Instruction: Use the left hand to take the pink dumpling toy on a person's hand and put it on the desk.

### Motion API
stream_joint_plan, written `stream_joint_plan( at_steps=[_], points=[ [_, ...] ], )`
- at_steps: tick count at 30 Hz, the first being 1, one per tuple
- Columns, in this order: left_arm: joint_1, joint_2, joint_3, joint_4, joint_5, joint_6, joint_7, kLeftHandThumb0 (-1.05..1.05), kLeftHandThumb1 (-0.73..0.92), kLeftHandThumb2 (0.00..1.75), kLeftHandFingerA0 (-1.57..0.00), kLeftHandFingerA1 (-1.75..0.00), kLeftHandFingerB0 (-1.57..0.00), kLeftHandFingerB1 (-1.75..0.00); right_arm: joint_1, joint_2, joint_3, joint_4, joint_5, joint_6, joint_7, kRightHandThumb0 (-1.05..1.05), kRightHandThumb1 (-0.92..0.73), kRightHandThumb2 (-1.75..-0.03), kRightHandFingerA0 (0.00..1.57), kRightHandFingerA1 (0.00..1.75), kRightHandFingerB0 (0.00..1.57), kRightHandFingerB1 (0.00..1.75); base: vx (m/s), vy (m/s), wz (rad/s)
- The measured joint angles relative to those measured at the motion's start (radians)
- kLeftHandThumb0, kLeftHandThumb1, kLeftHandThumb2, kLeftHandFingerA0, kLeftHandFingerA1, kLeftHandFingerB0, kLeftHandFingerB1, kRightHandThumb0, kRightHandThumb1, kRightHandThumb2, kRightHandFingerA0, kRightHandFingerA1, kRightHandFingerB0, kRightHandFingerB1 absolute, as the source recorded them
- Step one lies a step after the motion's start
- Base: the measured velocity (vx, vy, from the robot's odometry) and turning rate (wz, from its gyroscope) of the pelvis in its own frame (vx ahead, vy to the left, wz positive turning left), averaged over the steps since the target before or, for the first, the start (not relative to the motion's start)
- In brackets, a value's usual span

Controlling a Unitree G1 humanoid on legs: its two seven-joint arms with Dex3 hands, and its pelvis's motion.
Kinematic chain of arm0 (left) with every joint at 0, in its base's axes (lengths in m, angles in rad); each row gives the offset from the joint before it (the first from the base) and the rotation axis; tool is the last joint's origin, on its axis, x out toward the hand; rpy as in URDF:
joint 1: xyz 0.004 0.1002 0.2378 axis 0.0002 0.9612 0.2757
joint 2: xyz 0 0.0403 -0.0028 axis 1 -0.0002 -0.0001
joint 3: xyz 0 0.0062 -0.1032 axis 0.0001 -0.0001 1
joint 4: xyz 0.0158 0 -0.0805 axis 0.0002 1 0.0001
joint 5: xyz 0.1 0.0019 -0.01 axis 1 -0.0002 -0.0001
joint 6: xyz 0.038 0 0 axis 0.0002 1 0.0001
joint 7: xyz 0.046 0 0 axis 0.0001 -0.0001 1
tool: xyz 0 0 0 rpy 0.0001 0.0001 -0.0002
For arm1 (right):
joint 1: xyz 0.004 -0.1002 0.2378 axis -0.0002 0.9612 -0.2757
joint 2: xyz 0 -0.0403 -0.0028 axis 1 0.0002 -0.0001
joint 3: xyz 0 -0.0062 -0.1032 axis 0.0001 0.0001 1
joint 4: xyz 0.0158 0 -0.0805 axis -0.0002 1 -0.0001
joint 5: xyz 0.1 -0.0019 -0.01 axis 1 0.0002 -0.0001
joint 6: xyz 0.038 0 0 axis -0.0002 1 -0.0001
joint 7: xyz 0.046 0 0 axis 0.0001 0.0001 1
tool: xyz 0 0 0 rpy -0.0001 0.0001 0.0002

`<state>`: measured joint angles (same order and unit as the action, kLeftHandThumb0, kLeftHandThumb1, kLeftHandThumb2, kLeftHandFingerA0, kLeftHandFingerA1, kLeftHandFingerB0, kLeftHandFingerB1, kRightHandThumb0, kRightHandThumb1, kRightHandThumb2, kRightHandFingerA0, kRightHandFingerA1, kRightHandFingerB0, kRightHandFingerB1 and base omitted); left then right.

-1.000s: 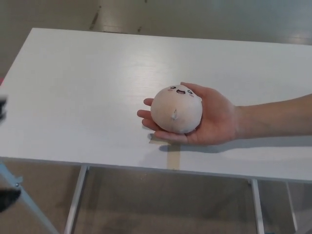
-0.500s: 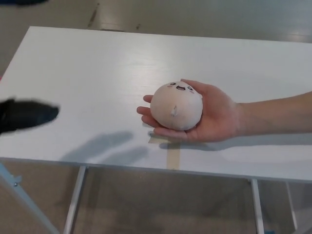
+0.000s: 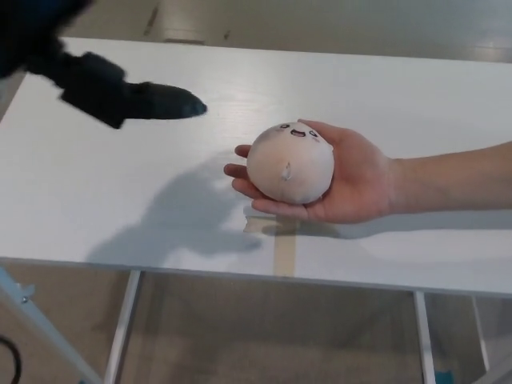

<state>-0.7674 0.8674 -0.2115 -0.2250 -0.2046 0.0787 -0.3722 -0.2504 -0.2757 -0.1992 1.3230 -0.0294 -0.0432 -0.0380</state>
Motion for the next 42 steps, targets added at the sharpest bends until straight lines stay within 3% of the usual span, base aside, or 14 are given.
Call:
stream_joint_plan(
  at_steps=[6,7,15,26,39,40,42],
  points=[
    [-0.132,-0.036,-0.164,0.118,0.094,0.081,-0.081,-0.61,0.39,0.74,0.0,0.0,0.0,-0.07,-0.001,-0.002,0.001,0.0,0.0,0.0,0.002,-0.2,-0.67,-0.59,0.67,0.46,0.59,0.45,0.0,0.0,0.0],
    [-0.146,-0.041,-0.181,0.131,0.107,0.091,-0.091,-0.63,0.39,0.55,0.0,0.0,0.0,-0.06,-0.001,-0.002,0.001,0.0,0.0,0.0,0.002,-0.2,-0.66,-0.59,0.67,0.46,0.6,0.45,0.0,0.0,0.0],
    [-0.257,-0.134,-0.36,0.262,0.248,0.189,-0.169,-0.56,0.39,0.53,0.0,0.0,0.0,-0.01,-0.004,-0.003,0.008,-0.002,0.0,0.0,0.002,-0.2,-0.67,-0.6,0.67,0.46,0.57,0.44,0.0,0.0,0.0],
    [-0.339,-0.287,-0.511,0.388,0.425,0.308,-0.222,-0.5,0.37,0.54,0.0,0.0,0.0,-0.01,-0.012,-0.004,0.017,-0.004,-0.001,0.0,0.012,-0.2,-0.68,-0.6,0.66,0.46,0.54,0.43,0.0,0.0,0.0],
    [-0.346,-0.427,-0.545,0.476,0.585,0.4,-0.251,-0.49,0.37,0.53,0.0,0.0,0.0,-0.09,-0.015,-0.006,0.021,-0.005,0.0,-0.001,0.021,-0.2,-0.67,-0.6,0.67,0.46,0.55,0.43,0.0,0.0,0.0],
    [-0.346,-0.429,-0.545,0.477,0.591,0.402,-0.251,-0.53,0.36,0.7,0.0,0.0,0.0,-0.09,-0.015,-0.006,0.021,-0.005,0.0,-0.001,0.022,-0.2,-0.68,-0.6,0.67,0.46,0.55,0.43,0.0,0.0,0.0],
    [-0.344,-0.437,-0.544,0.483,0.609,0.403,-0.251,-0.53,0.35,0.71,0.0,-0.03,0.0,-0.12,-0.015,-0.006,0.021,-0.005,0.0,-0.001,0.023,-0.2,-0.68,-0.6,0.67,0.47,0.55,0.43,0.0,0.0,0.0]
  ],
)
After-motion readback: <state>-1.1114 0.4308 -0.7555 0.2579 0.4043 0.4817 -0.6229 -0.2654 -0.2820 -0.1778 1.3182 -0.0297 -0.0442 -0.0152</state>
